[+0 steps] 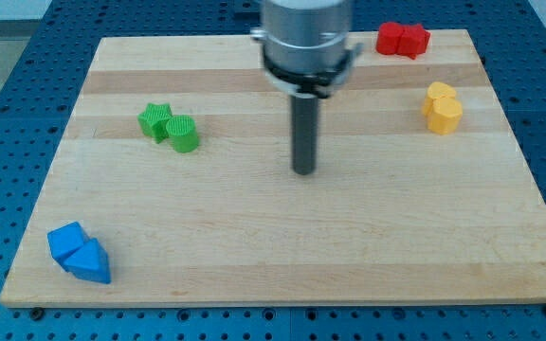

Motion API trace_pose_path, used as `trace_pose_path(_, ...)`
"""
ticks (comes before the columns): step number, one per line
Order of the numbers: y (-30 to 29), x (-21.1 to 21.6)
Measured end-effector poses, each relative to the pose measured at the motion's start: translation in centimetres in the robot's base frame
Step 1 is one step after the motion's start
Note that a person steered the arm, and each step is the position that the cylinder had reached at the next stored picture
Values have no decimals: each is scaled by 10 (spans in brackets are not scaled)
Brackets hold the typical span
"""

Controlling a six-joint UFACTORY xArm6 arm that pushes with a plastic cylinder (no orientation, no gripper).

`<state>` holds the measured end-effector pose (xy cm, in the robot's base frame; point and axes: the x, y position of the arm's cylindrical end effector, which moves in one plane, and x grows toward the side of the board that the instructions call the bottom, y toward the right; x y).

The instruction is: Move your arm to the right of the heart

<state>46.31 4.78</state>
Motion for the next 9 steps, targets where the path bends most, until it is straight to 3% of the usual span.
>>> trace_pose_path(2,30,1)
trace_pose_path(3,71,17)
trace_pose_path(4,150,46)
trace_pose_path(7,272,57)
trace_pose_path(9,290,-51)
